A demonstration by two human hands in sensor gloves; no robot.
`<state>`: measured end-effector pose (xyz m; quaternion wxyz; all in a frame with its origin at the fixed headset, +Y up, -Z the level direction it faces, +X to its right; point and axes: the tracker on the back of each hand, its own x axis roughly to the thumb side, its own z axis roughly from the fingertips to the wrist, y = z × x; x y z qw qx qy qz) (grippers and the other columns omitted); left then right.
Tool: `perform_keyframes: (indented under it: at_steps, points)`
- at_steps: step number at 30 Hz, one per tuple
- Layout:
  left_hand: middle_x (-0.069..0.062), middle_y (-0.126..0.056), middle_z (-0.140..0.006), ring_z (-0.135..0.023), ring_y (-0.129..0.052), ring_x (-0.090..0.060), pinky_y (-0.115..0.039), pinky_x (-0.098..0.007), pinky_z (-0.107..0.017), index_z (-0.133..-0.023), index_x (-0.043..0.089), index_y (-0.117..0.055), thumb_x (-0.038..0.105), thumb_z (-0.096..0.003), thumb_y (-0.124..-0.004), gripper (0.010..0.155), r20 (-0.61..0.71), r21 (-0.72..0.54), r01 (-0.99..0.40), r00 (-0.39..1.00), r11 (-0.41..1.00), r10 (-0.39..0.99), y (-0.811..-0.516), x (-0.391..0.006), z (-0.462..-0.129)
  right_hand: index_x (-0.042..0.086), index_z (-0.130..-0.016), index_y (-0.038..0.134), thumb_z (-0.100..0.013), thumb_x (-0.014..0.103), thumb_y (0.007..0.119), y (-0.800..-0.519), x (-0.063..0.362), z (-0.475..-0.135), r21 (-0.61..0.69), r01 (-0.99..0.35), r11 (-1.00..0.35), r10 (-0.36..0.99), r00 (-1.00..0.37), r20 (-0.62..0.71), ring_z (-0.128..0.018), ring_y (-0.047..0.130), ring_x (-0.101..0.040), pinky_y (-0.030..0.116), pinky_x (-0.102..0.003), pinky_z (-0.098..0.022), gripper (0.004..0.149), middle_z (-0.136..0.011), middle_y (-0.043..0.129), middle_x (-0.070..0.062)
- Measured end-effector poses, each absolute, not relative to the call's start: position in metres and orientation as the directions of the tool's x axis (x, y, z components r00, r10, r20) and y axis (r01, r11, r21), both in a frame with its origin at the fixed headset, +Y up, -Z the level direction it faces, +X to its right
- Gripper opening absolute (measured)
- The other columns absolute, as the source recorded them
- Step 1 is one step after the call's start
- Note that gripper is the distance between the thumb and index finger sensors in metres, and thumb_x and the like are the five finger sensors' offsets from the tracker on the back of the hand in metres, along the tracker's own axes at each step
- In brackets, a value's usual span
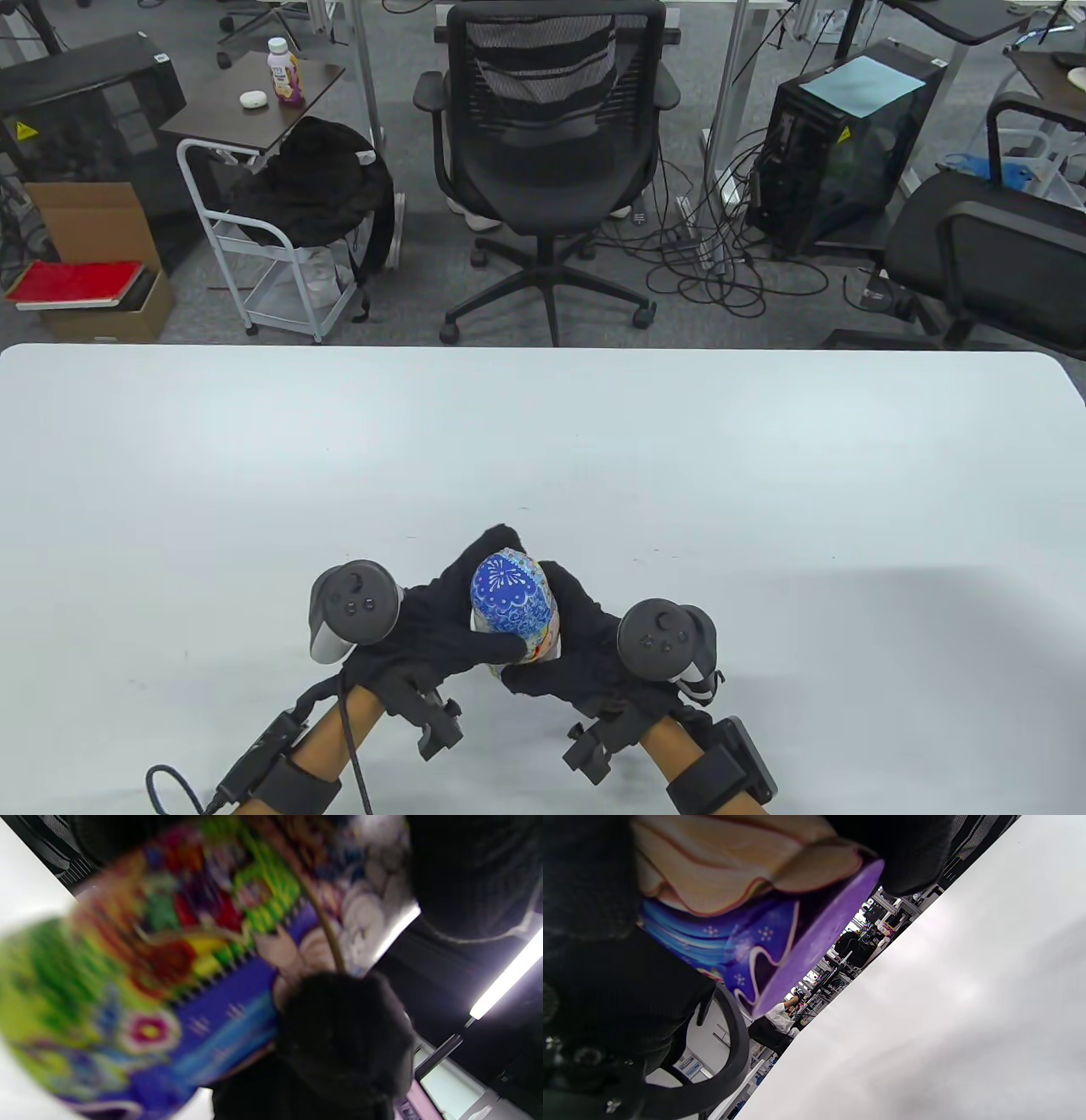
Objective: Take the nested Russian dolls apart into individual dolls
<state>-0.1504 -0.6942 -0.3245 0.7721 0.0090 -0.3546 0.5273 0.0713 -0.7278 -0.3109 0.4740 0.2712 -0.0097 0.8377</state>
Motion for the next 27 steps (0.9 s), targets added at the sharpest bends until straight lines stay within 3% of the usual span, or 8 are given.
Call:
perform_keyframes:
  at_steps: [2,7,9,11,17,19,21,27]
  points:
    - [-0.024,-0.059,-0.113,-0.097,-0.068,-0.056,-0.066,-0.07,-0.062,-0.116,0.01,-0.039,0.067,-0.0454,-0.088,0.103,0.525,-0.348,-0.869,0.13,0.352,0.841,-0.697,-0.147,-0.324,0.009,-0.11,0.031,-0.031,0.066,0.093,-0.732,0.074,-0.31,0.26,-0.816,-0.516,0.815,-0.374,0.443,-0.094,0.077,-0.044,0.077,-0.056,-0.063,0.115,-0.108,0.059,-0.023]
    - [-0.022,-0.062,-0.112,-0.094,-0.072,-0.054,-0.068,-0.07,-0.061,-0.115,0.008,-0.042,0.067,-0.0458,-0.089,0.102,0.571,-0.272,-0.896,0.144,0.351,0.809,-0.694,-0.153,-0.313,0.017,-0.111,0.014,-0.033,0.057,0.095,-0.749,0.057,-0.305,0.386,-0.875,-0.292,0.929,-0.164,0.331,-0.103,0.059,-0.047,0.081,-0.048,-0.063,0.119,-0.116,0.038,-0.022]
    - [-0.022,-0.063,-0.111,-0.094,-0.073,-0.054,-0.068,-0.07,-0.061,-0.114,0.007,-0.042,0.067,-0.046,-0.089,0.102,0.574,-0.258,-0.901,0.147,0.348,0.806,-0.696,-0.159,-0.307,0.015,-0.11,0.011,-0.031,0.058,0.095,-0.752,0.051,-0.304,0.401,-0.845,-0.353,0.913,-0.216,0.347,-0.103,0.058,-0.048,0.081,-0.043,-0.064,0.123,-0.115,0.039,-0.025]
    - [-0.022,-0.066,-0.11,-0.093,-0.075,-0.052,-0.069,-0.068,-0.061,-0.114,0.006,-0.044,0.068,-0.0461,-0.089,0.102,0.557,-0.257,-0.909,0.138,0.327,0.819,-0.699,-0.164,-0.305,0.01,-0.11,0.019,-0.03,0.062,0.094,-0.754,0.047,-0.301,0.366,-0.844,-0.393,0.891,-0.251,0.378,-0.099,0.068,-0.044,0.086,-0.039,-0.06,0.121,-0.111,0.053,-0.023]
    - [-0.022,-0.075,-0.102,-0.089,-0.083,-0.046,-0.074,-0.062,-0.063,-0.111,0.003,-0.051,0.074,-0.0471,-0.084,0.101,0.549,-0.257,-0.908,0.144,0.331,0.824,-0.7,-0.176,-0.308,0.003,-0.107,0.036,-0.025,0.065,0.098,-0.75,0.042,-0.299,0.356,-0.826,-0.437,0.865,-0.277,0.419,-0.09,0.077,-0.044,0.09,-0.037,-0.051,0.12,-0.104,0.067,-0.025]
    - [-0.021,-0.079,-0.1,-0.087,-0.087,-0.042,-0.076,-0.06,-0.062,-0.11,0.002,-0.052,0.078,-0.0485,-0.079,0.101,0.493,-0.296,-0.929,0.052,0.224,0.868,-0.702,-0.182,-0.311,0.004,-0.107,0.036,-0.026,0.067,0.096,-0.748,0.043,-0.299,0.33,-0.784,-0.526,0.807,-0.338,0.485,-0.09,0.078,-0.043,0.09,-0.036,-0.051,0.119,-0.104,0.067,-0.024]
    - [-0.022,-0.074,-0.103,-0.09,-0.082,-0.046,-0.072,-0.063,-0.064,-0.112,0.004,-0.049,0.074,-0.047,-0.084,0.101,0.451,-0.295,-0.944,-0.003,0.146,0.892,-0.701,-0.187,-0.31,0.004,-0.108,0.036,-0.026,0.066,0.096,-0.751,0.043,-0.301,0.365,-0.791,-0.491,0.836,-0.311,0.452,-0.09,0.077,-0.044,0.09,-0.037,-0.052,0.119,-0.104,0.066,-0.025]
    - [-0.021,-0.066,-0.11,-0.099,-0.062,-0.052,-0.062,-0.067,-0.067,-0.115,0.009,-0.04,0.075,-0.0482,-0.079,0.102,0.521,-0.2,-0.96,0.064,0.194,0.851,-0.689,-0.224,-0.314,0.005,-0.108,0.034,-0.028,0.063,0.097,-0.757,0.049,-0.305,0.378,-0.772,-0.511,0.831,-0.331,0.446,-0.092,0.074,-0.046,0.087,-0.041,-0.054,0.117,-0.106,0.064,-0.025]
